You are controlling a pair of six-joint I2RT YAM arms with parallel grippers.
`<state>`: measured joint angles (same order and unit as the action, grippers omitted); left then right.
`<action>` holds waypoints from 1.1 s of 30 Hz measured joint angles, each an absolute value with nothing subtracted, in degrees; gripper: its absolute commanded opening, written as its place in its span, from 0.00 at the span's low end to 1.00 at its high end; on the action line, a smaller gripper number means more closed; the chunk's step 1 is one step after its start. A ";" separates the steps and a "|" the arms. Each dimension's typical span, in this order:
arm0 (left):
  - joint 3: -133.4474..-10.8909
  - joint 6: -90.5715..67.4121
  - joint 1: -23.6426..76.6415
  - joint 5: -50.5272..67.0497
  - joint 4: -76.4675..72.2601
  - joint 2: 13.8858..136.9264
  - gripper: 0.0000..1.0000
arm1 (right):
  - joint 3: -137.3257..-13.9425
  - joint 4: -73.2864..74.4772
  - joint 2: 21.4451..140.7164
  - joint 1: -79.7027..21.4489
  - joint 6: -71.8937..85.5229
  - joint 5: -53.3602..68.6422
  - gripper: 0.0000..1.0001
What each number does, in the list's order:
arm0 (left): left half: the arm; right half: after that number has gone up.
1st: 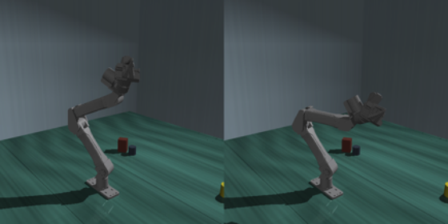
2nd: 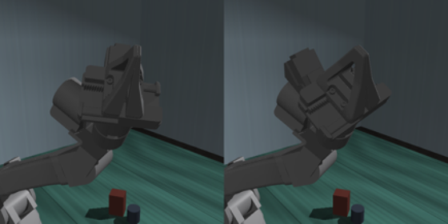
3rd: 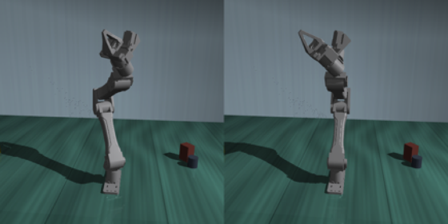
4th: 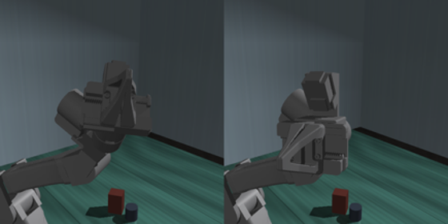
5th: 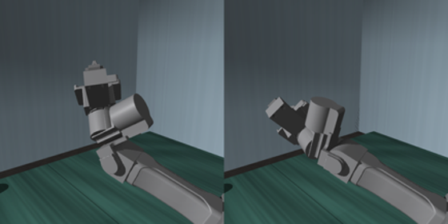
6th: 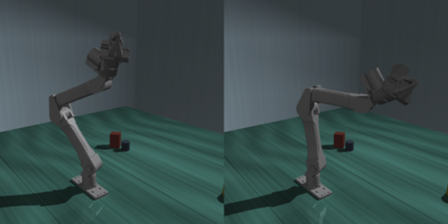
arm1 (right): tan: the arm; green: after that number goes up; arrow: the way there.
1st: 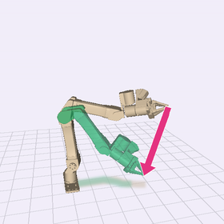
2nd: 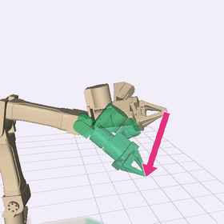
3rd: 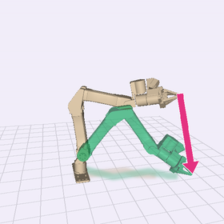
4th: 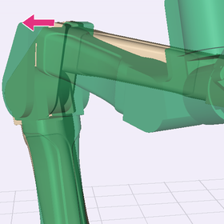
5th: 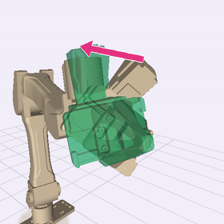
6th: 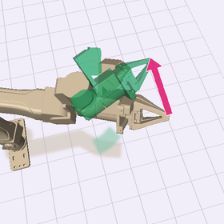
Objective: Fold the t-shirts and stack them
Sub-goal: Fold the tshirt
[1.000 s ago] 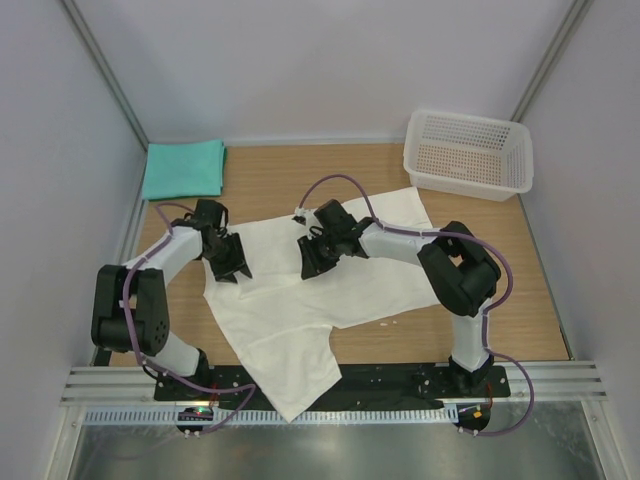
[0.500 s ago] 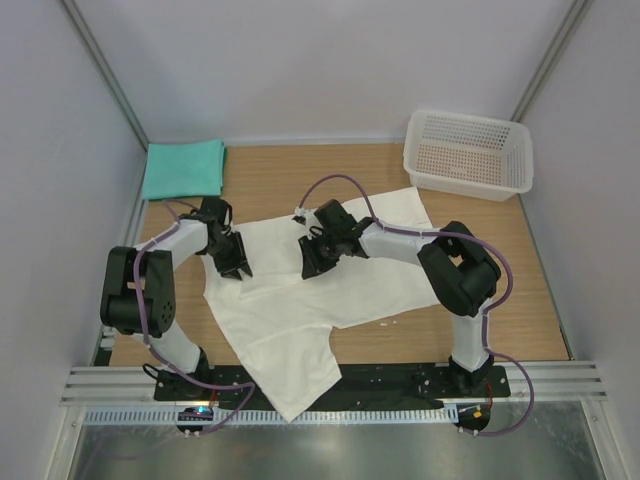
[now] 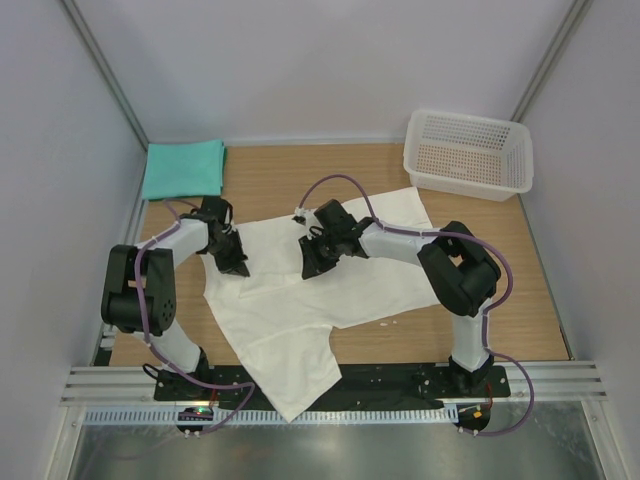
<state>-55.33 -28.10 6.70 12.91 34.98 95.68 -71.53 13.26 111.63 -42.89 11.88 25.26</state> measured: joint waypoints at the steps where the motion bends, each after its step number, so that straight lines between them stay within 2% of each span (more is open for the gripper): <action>1: -55.33 -28.14 6.70 12.84 35.00 95.61 0.00 | -71.53 13.28 111.63 -42.89 11.88 25.26 0.19; 6: -55.22 -28.62 6.70 12.16 35.99 93.36 0.00 | -71.55 13.98 111.63 -42.89 11.86 24.45 0.20; 17: -53.87 -32.38 6.74 9.08 39.16 76.16 0.00 | -76.05 18.28 111.46 -42.89 11.31 20.99 0.20; 26: -57.36 -32.58 5.72 5.45 41.15 78.98 0.00 | -89.27 20.23 114.63 -41.98 11.25 19.38 0.19; 31: -60.25 -32.60 3.81 4.99 40.53 83.11 0.00 | -97.14 21.06 119.57 -40.27 11.27 19.44 0.13; 33: -61.23 -32.60 3.18 5.02 40.42 84.75 0.00 | -98.94 21.52 121.40 -39.40 11.22 19.94 0.26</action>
